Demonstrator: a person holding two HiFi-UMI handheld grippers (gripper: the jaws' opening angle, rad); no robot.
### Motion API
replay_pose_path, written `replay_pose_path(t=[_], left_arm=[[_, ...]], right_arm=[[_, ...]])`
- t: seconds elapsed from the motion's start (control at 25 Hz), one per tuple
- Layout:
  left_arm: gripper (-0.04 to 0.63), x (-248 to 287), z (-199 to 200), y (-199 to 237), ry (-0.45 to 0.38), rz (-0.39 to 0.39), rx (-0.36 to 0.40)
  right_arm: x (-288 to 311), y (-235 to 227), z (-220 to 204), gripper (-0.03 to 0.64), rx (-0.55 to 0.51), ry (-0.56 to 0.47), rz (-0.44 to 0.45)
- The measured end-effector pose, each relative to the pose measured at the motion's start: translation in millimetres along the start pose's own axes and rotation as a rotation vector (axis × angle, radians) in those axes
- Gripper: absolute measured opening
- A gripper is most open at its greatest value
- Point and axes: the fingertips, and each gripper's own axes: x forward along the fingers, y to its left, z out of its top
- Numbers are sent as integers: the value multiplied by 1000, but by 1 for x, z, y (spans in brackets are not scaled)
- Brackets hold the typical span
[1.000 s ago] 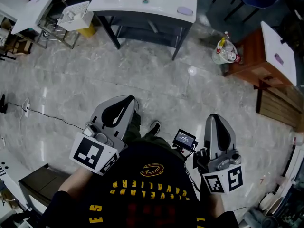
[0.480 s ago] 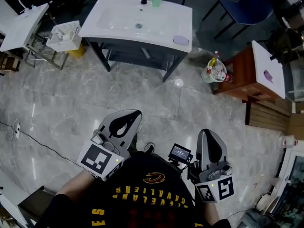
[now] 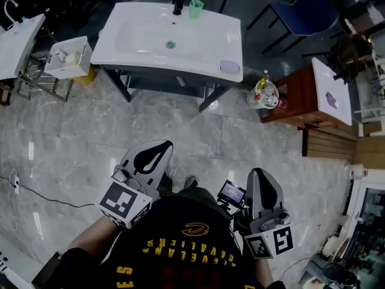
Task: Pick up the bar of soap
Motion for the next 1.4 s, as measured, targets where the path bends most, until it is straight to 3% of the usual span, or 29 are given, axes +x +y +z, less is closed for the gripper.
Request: replay_pose_path(t=[0.28,0.56,0.76,1.16,1.24,1.4], left_arm=[[12,14,-1,25,-5,-22,-22],[11,37,10,46,-3,20,-10],[12,69,20,56,18,58,18],[12,166,58,41,40,56,63],[11,183,64,35,46,49,89],[12,211,71,26,80,74,223]], right_arm=[[32,-1,8,17,-14,11,-7],[68,-17,11,17,2,5,43],[99,-45,16,17,30,-7,84],[145,-137,36,17,91,-20,147],[154,-154,37,17,109,-21,159],[165,-181,41,17,143,-25,178]])
